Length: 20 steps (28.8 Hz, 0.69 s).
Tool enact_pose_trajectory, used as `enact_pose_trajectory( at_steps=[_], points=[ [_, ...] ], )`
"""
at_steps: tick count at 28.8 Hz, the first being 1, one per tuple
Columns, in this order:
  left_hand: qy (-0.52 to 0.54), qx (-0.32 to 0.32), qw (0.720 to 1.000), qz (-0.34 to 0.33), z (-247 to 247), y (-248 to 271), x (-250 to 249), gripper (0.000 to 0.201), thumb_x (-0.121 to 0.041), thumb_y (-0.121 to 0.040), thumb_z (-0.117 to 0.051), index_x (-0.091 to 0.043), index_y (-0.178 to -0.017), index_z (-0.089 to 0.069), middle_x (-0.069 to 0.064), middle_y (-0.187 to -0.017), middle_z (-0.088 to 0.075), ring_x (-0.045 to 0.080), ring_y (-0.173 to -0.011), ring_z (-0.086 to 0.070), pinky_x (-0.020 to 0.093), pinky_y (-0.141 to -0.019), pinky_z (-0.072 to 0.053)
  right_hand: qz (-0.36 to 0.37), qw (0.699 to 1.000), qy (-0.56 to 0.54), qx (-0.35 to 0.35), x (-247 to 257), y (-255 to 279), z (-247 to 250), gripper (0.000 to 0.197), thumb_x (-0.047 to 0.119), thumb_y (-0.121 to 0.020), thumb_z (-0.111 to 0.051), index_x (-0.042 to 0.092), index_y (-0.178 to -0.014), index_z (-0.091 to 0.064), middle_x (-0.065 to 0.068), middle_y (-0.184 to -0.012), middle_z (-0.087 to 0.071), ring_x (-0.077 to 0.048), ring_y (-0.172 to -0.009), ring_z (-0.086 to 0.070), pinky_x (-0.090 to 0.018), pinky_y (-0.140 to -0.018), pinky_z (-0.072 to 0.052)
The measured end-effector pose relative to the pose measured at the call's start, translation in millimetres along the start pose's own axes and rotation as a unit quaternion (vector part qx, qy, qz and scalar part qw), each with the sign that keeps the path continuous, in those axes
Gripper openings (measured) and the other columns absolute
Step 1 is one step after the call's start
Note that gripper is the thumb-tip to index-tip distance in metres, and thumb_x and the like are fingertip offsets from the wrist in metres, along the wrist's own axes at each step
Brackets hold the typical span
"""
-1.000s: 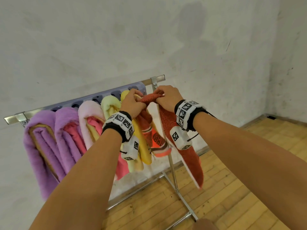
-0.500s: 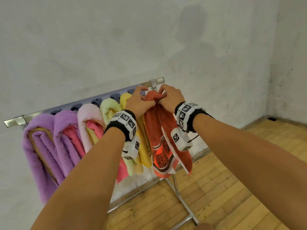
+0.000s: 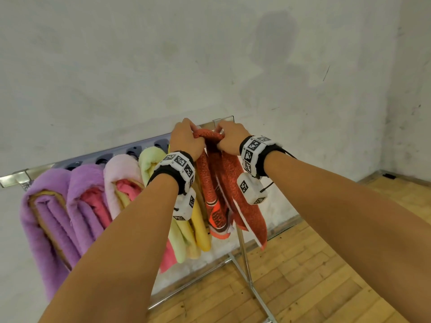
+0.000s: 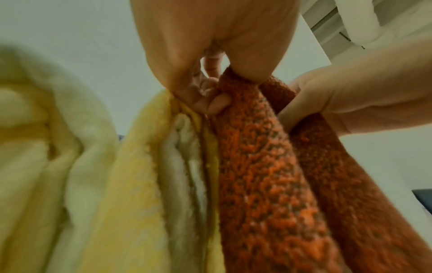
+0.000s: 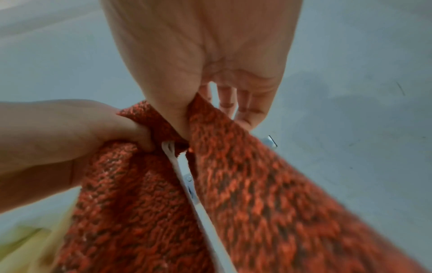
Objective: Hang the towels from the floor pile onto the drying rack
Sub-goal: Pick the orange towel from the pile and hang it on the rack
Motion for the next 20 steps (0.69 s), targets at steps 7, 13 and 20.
enact_pose_trajectory(
  at_steps=[7,13,20],
  points=[
    [-0.067,-0.011,0.997,0.037,-4,-18,1,0.029,-0.004,-0.083,-0.053,-0.003,-0.111,-0.046,0.017,-0.115,-0.049,0.032,-0.089,-0.051,0.038,-0.069,-0.039,0.011,0.994,-0.005,-0.107,8,-29,2,0.032,0.002,-0.075,-0.053,0.027,-0.095,-0.055,0.000,-0.099,-0.058,-0.023,-0.083,-0.058,-0.033,-0.064,-0.050],
    [-0.167,0.085,0.982,-0.012,-17,-26,13,0.042,-0.002,-0.079,-0.054,-0.014,-0.119,-0.045,0.015,-0.092,-0.062,0.033,-0.076,-0.059,0.043,-0.064,-0.054,0.025,0.998,-0.032,-0.046,3,-45,-21,0.043,0.000,-0.076,-0.051,0.031,-0.105,-0.060,-0.002,-0.104,-0.060,-0.026,-0.090,-0.059,-0.032,-0.065,-0.051],
    [-0.266,0.175,0.948,-0.006,-31,-30,18,0.026,-0.015,-0.084,-0.056,-0.011,-0.109,-0.056,0.011,-0.097,-0.062,0.027,-0.075,-0.058,0.030,-0.054,-0.041,0.051,0.997,-0.053,0.025,-8,-34,-37,0.044,0.004,-0.082,-0.059,0.023,-0.121,-0.069,-0.005,-0.116,-0.070,-0.023,-0.102,-0.062,-0.025,-0.079,-0.045]
  ],
)
Point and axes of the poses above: each hand's wrist, its own y-axis away from the middle knuckle, its own z-axis out of the back of the hand, x = y × z, the point moved 3 cm from there along -y, towards the middle knuckle
